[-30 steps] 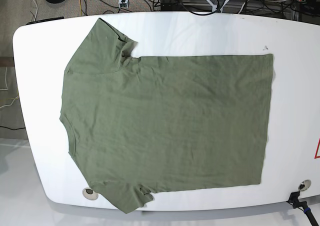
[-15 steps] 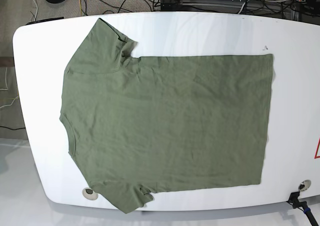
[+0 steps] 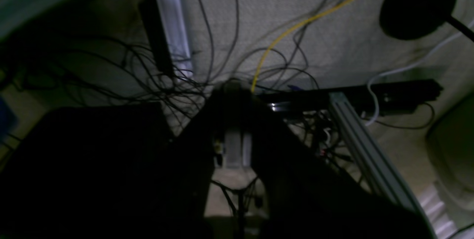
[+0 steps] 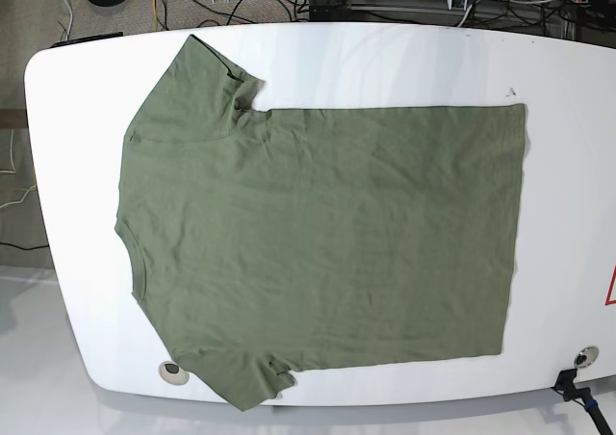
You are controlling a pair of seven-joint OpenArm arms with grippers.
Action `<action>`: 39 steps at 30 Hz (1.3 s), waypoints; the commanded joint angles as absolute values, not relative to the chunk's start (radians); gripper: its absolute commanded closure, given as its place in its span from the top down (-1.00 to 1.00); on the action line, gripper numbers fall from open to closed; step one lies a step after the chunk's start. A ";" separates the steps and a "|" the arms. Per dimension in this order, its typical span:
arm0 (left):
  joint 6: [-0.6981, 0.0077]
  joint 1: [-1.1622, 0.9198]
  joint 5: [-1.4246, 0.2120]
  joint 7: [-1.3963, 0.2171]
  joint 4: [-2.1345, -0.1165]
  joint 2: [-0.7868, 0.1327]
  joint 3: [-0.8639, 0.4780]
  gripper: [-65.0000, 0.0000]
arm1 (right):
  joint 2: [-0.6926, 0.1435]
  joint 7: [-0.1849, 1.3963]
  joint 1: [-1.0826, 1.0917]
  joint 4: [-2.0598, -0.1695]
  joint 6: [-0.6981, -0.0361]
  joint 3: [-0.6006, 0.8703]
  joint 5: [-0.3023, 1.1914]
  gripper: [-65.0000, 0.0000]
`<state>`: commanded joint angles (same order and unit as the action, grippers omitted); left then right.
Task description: Fold the T-shirt properly
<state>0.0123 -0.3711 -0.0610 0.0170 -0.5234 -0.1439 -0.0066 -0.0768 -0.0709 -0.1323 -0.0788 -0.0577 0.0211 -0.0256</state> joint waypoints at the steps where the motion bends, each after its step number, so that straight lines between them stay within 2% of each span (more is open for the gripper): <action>1: 0.012 -0.391 -0.062 0.014 -0.552 -0.148 -0.015 -1.00 | -0.079 -0.071 -0.148 -0.091 -0.059 0.023 -0.028 -1.00; 11: -0.001 -0.657 -0.122 -0.018 -0.894 -0.213 -0.075 -1.00 | -0.117 -0.071 -0.353 -0.333 -0.066 0.035 -0.003 -1.00; 12: -0.002 -0.633 -0.130 -0.006 -0.867 -0.211 -0.071 -1.00 | -0.100 -0.087 -0.293 -0.273 -0.061 0.030 -0.014 -1.00; 23: -0.002 -0.854 -0.119 0.003 -1.246 -0.220 -0.084 -1.00 | -0.134 -0.055 -0.577 -0.790 0.001 0.040 -0.018 -1.00; 39: -0.029 -1.059 -0.119 -0.018 -1.713 -0.202 -0.200 -1.00 | -0.191 -0.029 -0.733 -1.340 -0.008 0.063 0.000 -1.00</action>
